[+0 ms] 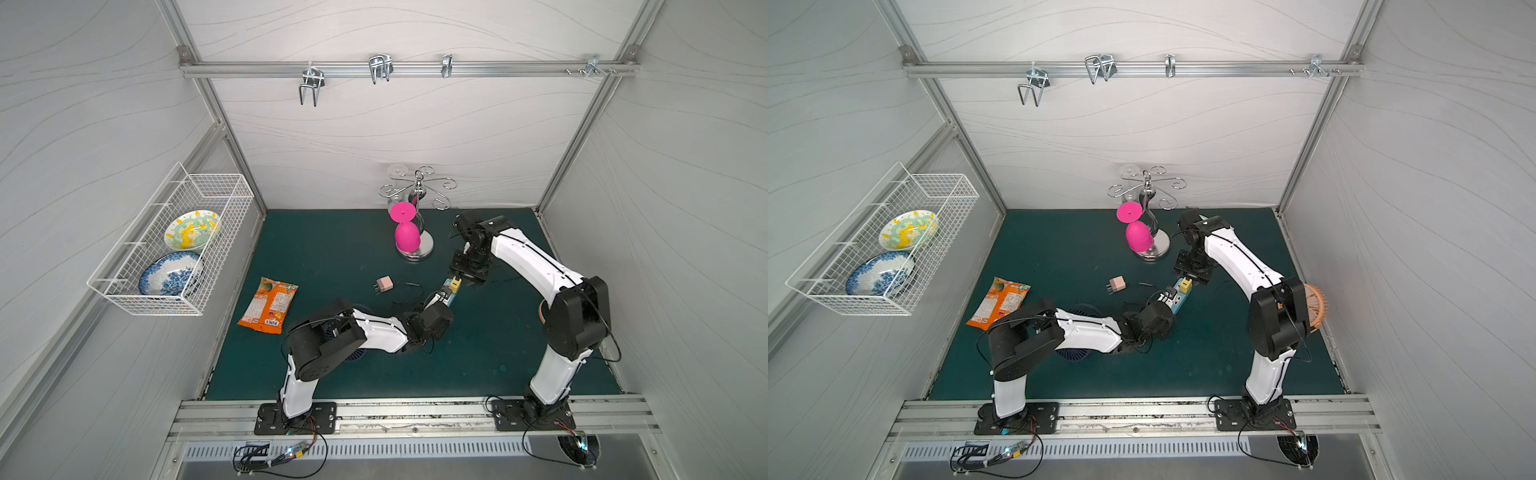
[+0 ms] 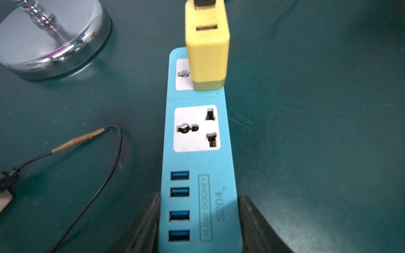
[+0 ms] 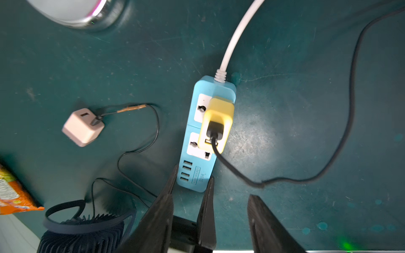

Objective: Unplug the desk fan from the power strip
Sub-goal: Remove the plug from the socket.

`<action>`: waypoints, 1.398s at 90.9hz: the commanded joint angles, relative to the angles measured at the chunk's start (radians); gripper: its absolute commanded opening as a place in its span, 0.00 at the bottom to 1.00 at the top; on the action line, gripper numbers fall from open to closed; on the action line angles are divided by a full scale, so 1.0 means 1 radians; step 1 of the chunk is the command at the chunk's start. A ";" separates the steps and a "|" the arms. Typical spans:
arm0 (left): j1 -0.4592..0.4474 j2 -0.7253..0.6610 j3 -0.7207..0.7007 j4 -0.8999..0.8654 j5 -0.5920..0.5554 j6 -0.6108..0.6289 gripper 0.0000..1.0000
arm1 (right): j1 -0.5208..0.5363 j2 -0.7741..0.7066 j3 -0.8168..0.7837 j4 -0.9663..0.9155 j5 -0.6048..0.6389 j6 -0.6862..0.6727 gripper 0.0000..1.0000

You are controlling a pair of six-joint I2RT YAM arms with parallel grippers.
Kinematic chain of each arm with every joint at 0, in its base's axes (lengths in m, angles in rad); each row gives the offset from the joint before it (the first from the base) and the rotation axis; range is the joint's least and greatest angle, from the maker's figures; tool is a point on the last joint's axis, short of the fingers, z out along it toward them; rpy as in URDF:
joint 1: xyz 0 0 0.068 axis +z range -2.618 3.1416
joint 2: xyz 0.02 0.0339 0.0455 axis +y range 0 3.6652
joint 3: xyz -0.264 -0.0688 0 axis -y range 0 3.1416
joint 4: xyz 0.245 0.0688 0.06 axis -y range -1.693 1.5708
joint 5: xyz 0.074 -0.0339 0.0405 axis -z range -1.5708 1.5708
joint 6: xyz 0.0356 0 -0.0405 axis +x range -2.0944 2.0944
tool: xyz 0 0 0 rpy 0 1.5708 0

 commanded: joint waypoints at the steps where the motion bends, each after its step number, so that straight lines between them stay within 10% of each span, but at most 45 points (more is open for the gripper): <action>1: 0.004 0.001 0.008 0.021 -0.008 0.010 0.19 | 0.006 0.027 -0.012 0.013 -0.008 0.016 0.57; 127: 0.005 0.010 0.008 0.010 0.005 -0.001 0.08 | -0.003 0.144 -0.044 0.075 0.018 0.069 0.18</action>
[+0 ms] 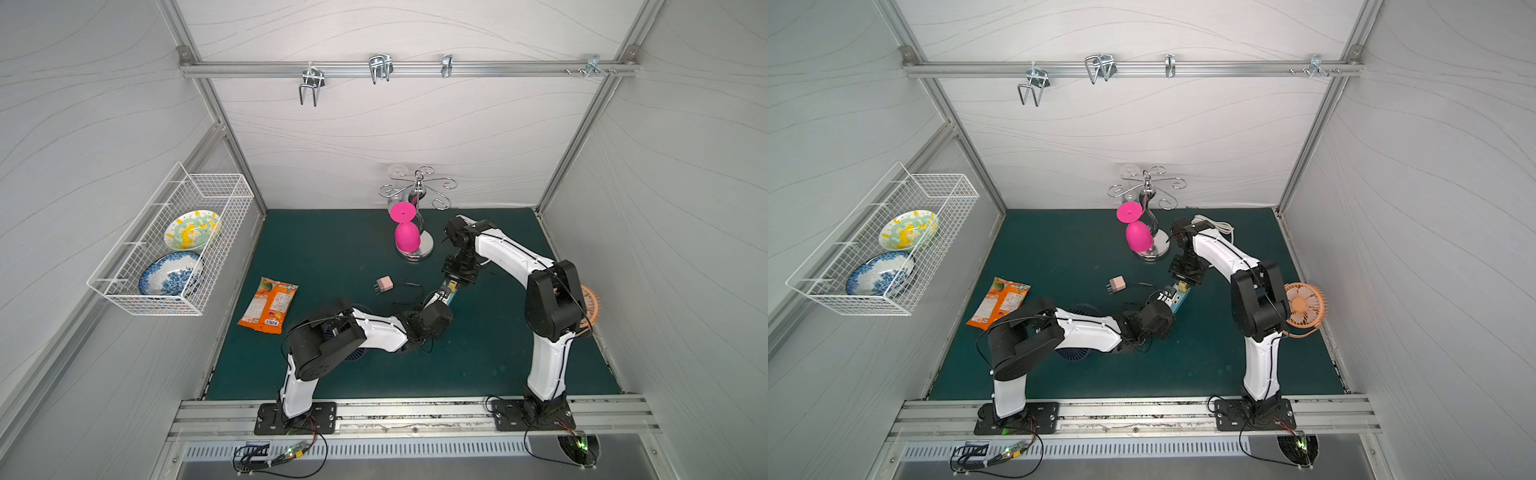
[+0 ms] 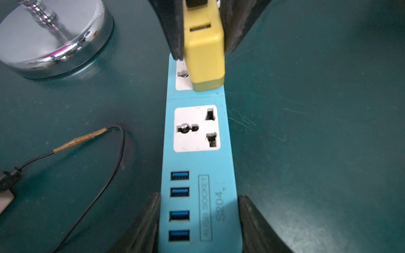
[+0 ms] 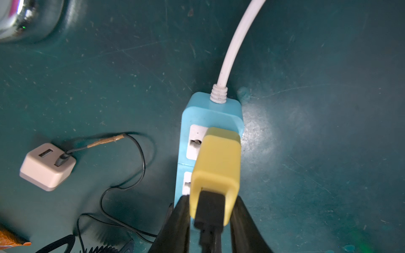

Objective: Unplug the desk fan from the power strip
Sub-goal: Remove the plug from the socket.

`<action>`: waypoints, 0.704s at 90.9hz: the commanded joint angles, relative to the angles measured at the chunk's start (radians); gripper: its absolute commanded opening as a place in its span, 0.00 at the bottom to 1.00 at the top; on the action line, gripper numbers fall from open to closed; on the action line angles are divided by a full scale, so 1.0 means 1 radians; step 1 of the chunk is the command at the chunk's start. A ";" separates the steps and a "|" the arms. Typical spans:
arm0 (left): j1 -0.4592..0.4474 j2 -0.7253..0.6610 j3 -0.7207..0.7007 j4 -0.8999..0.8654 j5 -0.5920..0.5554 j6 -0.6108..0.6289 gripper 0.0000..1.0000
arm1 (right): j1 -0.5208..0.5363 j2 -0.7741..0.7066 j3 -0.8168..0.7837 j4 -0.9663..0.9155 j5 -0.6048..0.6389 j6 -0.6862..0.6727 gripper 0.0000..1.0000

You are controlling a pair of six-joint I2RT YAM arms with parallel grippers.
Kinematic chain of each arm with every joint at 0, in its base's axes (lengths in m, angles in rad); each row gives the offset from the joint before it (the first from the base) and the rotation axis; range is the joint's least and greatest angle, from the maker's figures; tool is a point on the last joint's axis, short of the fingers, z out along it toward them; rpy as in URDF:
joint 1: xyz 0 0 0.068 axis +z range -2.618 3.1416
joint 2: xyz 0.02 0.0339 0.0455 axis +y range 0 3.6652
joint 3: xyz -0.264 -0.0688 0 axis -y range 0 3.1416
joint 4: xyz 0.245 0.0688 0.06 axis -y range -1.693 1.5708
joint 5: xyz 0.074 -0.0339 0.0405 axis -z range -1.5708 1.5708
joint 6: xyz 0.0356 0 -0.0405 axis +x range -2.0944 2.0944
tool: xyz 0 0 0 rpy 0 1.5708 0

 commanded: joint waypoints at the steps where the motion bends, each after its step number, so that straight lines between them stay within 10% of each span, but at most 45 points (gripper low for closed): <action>1: -0.001 0.009 0.008 0.011 0.000 0.002 0.08 | -0.008 -0.017 -0.064 0.012 0.015 0.008 0.18; 64: 0.008 0.006 0.008 0.003 0.021 -0.003 0.01 | 0.018 0.038 0.004 -0.002 0.012 0.006 0.06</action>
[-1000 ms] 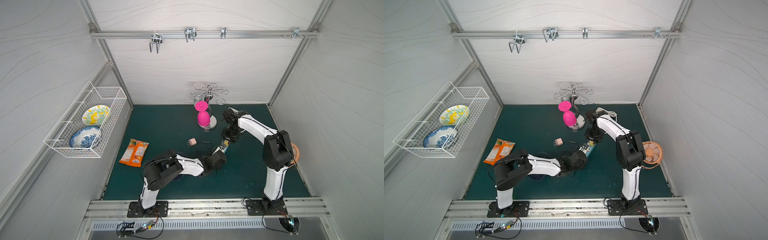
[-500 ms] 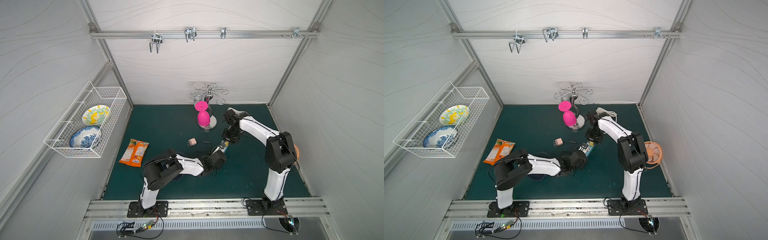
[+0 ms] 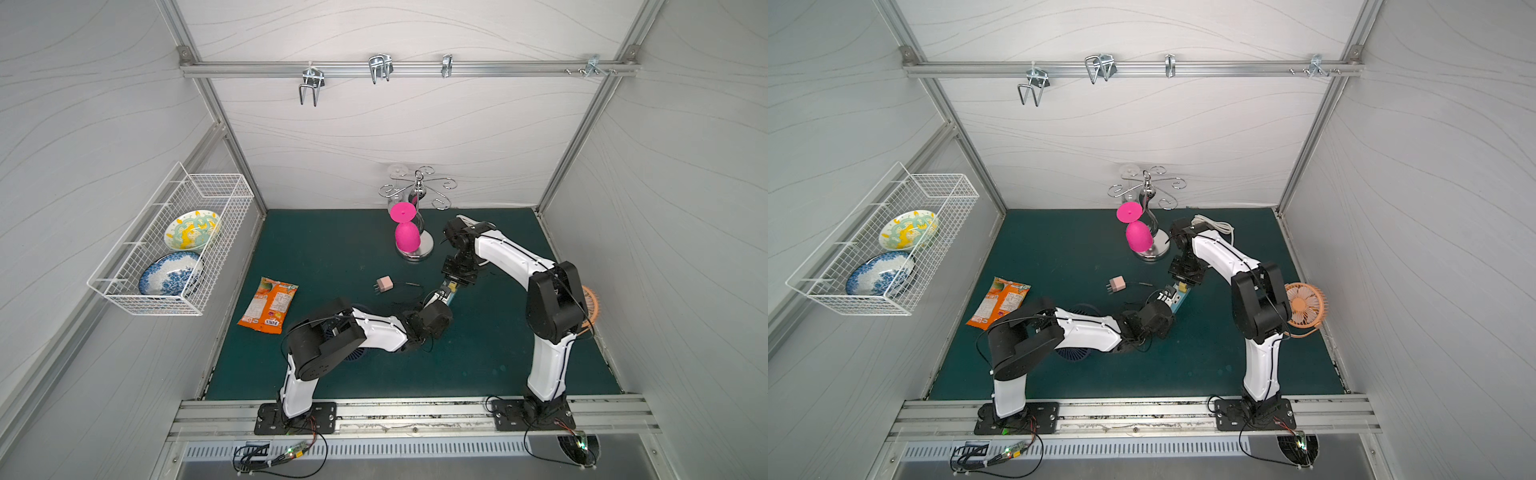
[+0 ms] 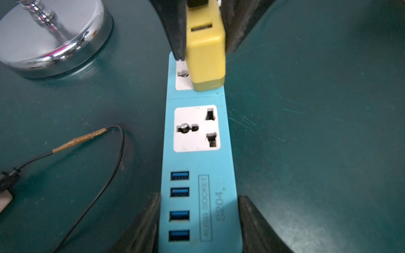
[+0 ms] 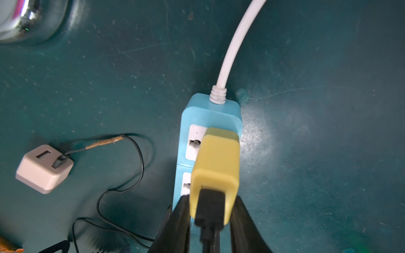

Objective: Unplug the desk fan from the power strip
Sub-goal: Remove the plug from the socket.

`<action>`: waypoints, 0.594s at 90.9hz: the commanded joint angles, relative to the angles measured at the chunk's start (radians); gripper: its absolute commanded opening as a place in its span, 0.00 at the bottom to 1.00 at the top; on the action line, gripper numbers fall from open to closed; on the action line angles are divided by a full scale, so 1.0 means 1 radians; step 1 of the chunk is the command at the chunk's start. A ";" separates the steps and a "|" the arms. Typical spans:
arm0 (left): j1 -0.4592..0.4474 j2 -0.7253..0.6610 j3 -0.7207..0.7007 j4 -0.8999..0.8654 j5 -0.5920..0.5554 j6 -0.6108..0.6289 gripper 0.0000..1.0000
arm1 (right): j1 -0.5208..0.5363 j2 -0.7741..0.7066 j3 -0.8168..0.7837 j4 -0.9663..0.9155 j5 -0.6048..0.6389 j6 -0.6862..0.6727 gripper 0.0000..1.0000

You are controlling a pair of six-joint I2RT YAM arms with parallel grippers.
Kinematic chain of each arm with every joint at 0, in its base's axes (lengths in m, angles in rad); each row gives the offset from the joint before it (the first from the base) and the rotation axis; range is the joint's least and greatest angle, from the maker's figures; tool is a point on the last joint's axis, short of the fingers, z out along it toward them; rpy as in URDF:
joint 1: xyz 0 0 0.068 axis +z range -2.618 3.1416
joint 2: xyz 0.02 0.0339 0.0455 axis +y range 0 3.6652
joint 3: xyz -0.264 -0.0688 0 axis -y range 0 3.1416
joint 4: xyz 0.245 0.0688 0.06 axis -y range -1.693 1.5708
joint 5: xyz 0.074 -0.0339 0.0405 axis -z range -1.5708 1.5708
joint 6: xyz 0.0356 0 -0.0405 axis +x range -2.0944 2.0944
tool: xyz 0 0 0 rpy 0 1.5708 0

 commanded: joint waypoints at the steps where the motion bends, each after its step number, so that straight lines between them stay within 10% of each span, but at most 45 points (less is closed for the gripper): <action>1: 0.005 0.005 0.006 0.003 0.015 -0.001 0.00 | 0.005 0.040 0.003 -0.009 -0.010 -0.001 0.06; 54: 0.010 -0.015 -0.011 0.003 0.012 0.001 0.00 | -0.079 -0.021 -0.126 0.099 -0.116 0.033 0.04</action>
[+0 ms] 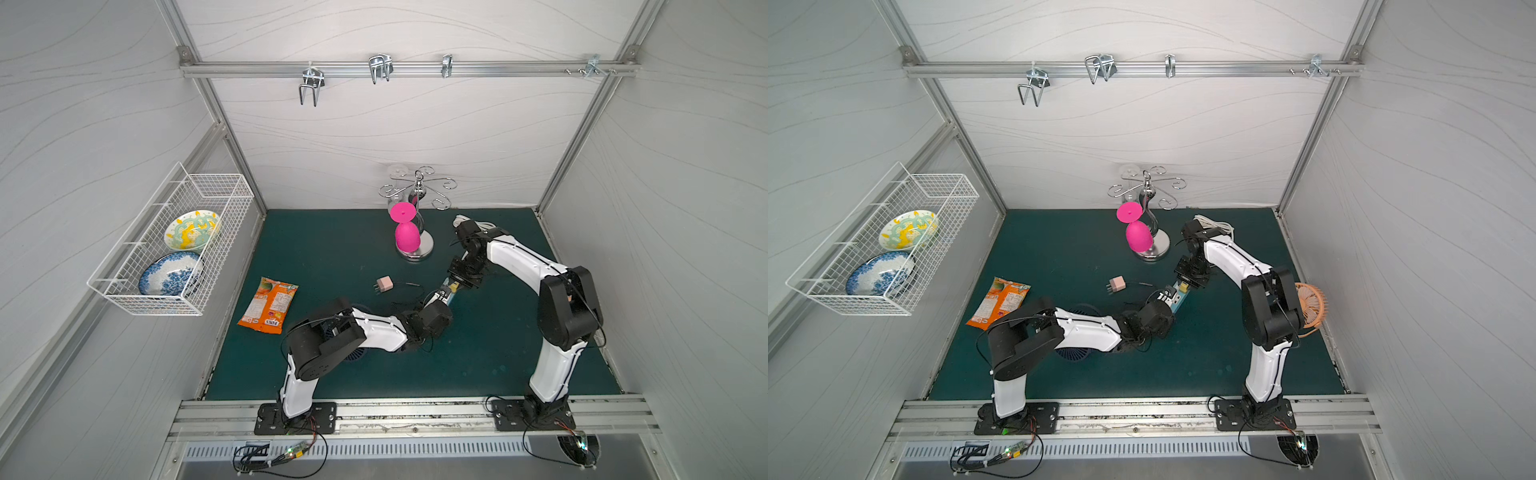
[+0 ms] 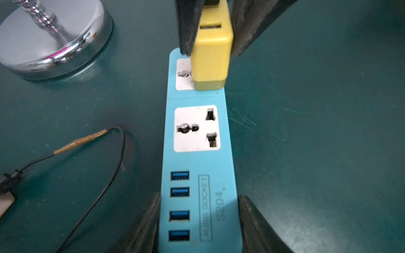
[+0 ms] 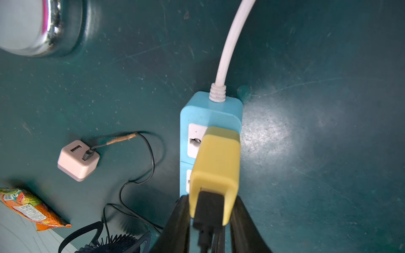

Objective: Unplug the desk fan from the power strip
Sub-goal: Remove the plug from the socket.

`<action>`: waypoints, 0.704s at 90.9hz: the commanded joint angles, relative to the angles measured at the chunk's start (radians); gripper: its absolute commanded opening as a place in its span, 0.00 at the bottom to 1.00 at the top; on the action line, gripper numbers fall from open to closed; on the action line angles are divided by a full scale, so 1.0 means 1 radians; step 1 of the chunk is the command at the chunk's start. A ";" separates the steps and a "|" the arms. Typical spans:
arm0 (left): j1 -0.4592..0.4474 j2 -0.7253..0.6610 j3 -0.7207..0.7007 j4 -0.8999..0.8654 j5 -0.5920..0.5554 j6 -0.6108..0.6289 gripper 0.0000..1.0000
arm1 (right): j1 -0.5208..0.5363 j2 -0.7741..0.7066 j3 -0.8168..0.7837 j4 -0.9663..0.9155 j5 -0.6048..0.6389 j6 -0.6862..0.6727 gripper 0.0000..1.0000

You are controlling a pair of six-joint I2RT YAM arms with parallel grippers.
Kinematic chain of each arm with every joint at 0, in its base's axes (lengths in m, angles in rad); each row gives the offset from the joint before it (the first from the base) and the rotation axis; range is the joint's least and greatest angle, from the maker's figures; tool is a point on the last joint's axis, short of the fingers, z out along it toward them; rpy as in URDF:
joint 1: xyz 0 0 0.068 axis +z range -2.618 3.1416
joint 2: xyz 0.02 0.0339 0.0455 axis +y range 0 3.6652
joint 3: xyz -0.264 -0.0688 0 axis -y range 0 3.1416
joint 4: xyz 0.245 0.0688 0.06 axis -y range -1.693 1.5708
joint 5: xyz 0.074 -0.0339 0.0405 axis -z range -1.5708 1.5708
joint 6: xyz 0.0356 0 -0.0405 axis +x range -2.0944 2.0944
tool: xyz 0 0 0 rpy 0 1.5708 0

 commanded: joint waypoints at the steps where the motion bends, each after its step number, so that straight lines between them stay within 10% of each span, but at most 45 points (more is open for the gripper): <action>1: 0.004 -0.014 -0.011 0.002 0.011 0.000 0.00 | -0.014 0.064 0.020 -0.029 0.003 -0.004 0.04; 64: 0.005 -0.011 -0.007 0.004 0.006 0.004 0.00 | 0.078 0.035 0.046 -0.101 0.161 -0.061 0.00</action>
